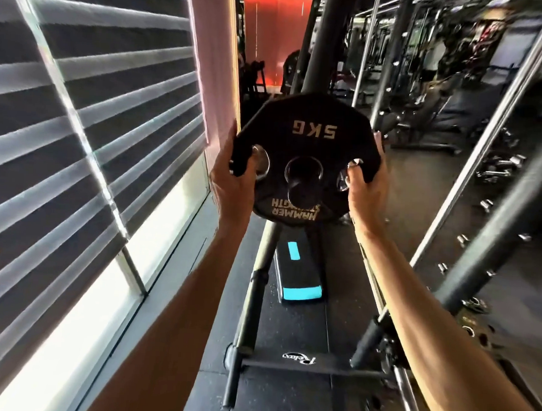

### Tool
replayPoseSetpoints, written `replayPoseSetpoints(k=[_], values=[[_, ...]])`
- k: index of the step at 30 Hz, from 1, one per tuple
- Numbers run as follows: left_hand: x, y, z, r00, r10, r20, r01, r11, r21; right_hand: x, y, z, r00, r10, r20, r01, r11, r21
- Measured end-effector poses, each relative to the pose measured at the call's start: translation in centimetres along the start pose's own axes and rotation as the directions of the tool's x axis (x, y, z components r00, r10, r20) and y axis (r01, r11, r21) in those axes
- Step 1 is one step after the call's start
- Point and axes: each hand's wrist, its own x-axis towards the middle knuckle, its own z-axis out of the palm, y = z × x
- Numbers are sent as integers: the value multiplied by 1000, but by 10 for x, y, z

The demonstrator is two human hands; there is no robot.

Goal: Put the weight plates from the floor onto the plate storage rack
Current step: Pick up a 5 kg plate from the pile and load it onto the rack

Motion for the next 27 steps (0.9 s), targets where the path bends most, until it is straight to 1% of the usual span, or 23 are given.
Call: replayPoseSetpoints(k=[4, 6, 9, 11, 13, 15, 18, 20, 22, 23, 25, 27], values=[[22, -18, 21, 1000, -10, -2, 10, 999, 48, 39, 49, 12, 995, 81, 58, -82, 997, 16], [33, -29, 29, 1000, -10, 19, 9, 998, 66, 46, 51, 20, 995, 97, 30, -98, 995, 34], [49, -44, 40, 997, -65, 50, 61, 994, 90, 51, 42, 28, 994, 114, -5, -114, 993, 27], [57, -50, 45, 996, -74, 60, 67, 991, 113, 57, 38, 31, 992, 122, -1, -122, 992, -19], [61, -54, 49, 995, -78, 58, 72, 992, 108, 63, 39, 33, 993, 115, 14, -114, 992, -49], [60, -54, 51, 995, -93, 42, 88, 990, 109, 69, 45, 34, 991, 123, 50, -121, 992, -44], [58, -49, 51, 992, -109, 59, 98, 982, 164, 78, 59, 30, 982, 159, 104, -153, 986, -69], [57, -47, 48, 983, -148, 105, 118, 960, 253, 67, 42, 26, 973, 206, 103, -195, 975, -102], [49, -58, 44, 964, -226, 140, 169, 928, 333, 51, 39, 23, 965, 240, 102, -222, 962, -158], [39, -63, 41, 949, -282, 138, 219, 909, 355, 39, 41, 21, 959, 259, 113, -237, 955, -181], [10, -73, 36, 921, -377, 98, 324, 880, 347, 7, 54, 15, 931, 342, 129, -301, 917, -262], [-24, -82, 33, 891, -447, 80, 394, 849, 353, -29, 73, 5, 887, 438, 147, -367, 862, -351]])
